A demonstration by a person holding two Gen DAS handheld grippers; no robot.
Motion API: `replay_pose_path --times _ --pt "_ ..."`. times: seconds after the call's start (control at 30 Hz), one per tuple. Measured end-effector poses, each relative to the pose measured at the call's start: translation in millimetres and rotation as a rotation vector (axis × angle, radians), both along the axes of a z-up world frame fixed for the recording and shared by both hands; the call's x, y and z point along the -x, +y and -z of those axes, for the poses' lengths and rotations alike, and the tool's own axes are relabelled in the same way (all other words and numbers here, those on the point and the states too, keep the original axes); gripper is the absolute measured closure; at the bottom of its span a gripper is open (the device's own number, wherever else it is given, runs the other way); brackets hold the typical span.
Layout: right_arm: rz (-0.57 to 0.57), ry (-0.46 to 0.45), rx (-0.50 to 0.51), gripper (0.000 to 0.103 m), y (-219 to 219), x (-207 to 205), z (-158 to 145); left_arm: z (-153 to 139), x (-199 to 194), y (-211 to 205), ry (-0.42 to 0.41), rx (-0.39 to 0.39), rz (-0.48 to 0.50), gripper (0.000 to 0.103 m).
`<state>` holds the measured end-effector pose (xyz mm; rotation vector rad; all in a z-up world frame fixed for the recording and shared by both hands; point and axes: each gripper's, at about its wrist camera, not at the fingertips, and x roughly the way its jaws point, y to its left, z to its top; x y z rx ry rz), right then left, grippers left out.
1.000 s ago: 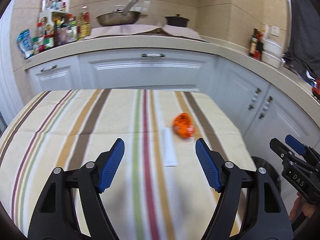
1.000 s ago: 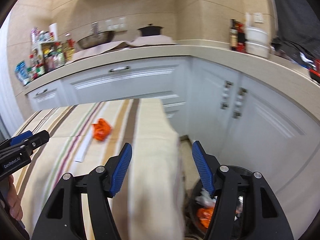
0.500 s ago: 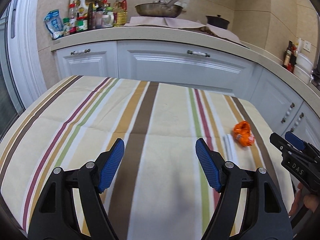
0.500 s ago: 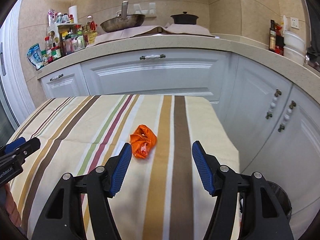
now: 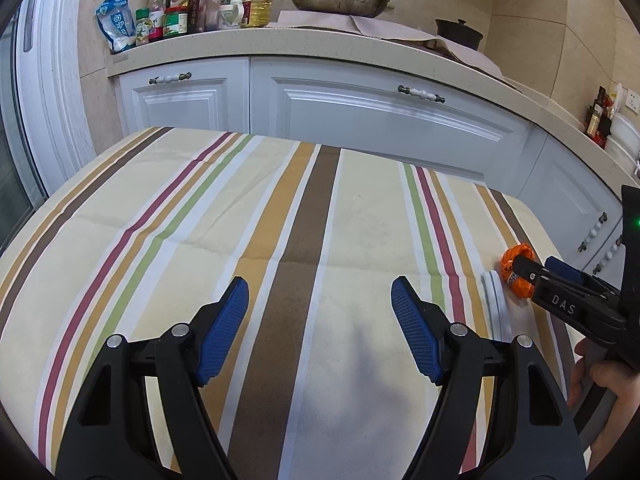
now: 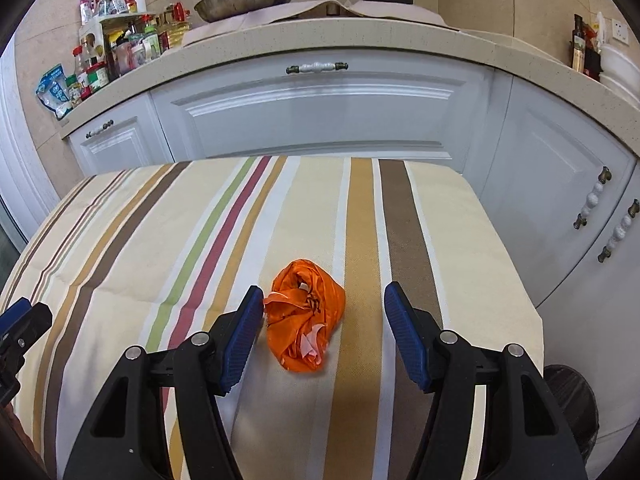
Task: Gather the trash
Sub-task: 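Return to the table and grasp the last orange bag with the right tool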
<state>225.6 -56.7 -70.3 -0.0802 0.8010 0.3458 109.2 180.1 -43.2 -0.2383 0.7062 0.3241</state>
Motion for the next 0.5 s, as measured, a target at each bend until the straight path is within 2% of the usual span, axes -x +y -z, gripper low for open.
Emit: replay_pose_path --times 0.07,0.17,0.5 --pt "-0.012 0.029 0.001 0.043 2 -4 3 2 -2 -1 0.006 0.006 0.004 0.031" --pt "-0.034 0.072 -0.013 0.058 3 -8 8 5 -4 -4 0.014 0.009 0.009 0.031" --pt "-0.008 0.031 -0.018 0.058 -15 5 -2 7 -9 -29 0.023 0.007 0.060 0.031"
